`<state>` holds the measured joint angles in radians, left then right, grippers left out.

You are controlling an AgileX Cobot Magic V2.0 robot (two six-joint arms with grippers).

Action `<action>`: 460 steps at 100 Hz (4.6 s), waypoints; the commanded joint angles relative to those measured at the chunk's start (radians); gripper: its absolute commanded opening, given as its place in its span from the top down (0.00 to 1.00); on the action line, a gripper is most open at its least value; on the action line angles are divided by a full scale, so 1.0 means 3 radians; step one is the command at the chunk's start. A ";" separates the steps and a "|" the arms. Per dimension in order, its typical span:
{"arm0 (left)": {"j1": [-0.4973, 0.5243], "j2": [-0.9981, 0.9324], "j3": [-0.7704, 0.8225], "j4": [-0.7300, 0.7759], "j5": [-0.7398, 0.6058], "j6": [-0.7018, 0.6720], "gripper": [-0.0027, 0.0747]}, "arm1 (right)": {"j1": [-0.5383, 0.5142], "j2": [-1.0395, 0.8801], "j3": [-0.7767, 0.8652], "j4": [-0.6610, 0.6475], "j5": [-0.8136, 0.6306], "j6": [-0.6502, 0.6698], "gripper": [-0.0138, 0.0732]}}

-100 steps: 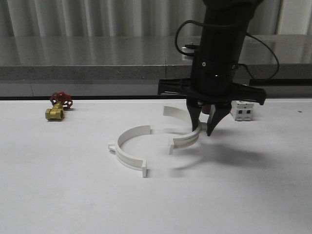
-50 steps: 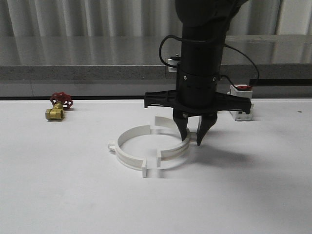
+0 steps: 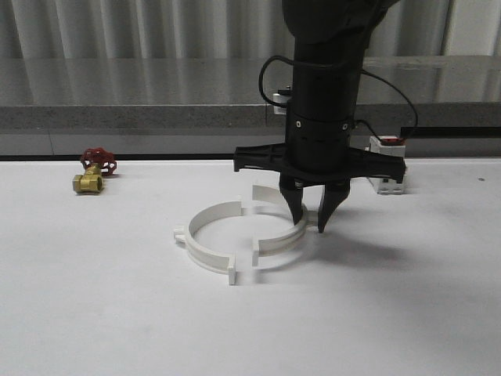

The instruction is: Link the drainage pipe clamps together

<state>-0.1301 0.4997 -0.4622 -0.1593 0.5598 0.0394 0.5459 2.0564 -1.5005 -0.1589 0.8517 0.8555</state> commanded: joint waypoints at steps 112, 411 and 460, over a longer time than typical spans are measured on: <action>0.0011 0.0008 -0.0095 -0.0052 -0.0209 0.0005 0.99 | 0.0037 -0.0074 -0.0112 0.0075 -0.0177 0.0084 0.74; 0.0011 0.0008 -0.0095 -0.0052 -0.0209 0.0005 0.99 | -0.0999 -0.4604 0.2805 -0.0484 0.0008 -0.0973 0.78; 0.0011 0.0008 -0.0095 -0.0052 -0.0209 0.0005 0.99 | -0.0999 -0.4604 0.2805 -0.0514 0.0002 -0.0973 0.98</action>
<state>-0.1301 0.4997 -0.4622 -0.1593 0.5598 0.0394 0.2542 0.6776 -0.6363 -0.2795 0.9007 0.5730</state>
